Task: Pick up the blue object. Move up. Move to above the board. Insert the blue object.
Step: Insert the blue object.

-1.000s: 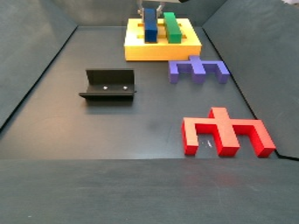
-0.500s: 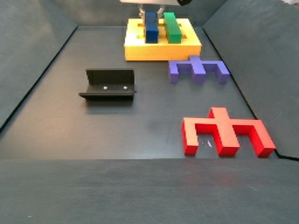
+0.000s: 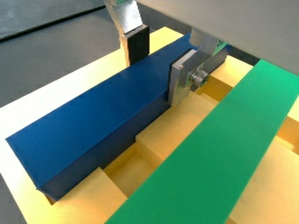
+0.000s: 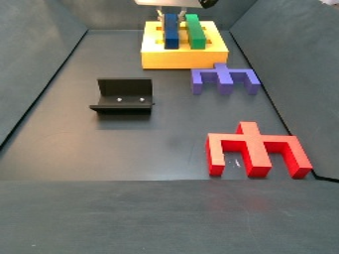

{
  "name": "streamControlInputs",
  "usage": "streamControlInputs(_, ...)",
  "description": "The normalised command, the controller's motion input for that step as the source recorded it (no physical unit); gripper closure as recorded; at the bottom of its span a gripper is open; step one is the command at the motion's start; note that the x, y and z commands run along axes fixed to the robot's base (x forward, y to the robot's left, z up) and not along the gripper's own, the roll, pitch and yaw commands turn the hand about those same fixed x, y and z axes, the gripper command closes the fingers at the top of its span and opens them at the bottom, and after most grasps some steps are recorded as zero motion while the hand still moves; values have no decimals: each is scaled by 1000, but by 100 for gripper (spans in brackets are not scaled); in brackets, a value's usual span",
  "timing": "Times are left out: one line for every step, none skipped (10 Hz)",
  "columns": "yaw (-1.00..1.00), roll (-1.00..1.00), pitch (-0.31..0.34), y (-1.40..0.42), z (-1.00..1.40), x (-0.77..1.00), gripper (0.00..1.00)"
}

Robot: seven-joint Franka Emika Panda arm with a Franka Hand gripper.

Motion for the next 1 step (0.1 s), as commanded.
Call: streamControlInputs(0,0,0,0,0,0,100)
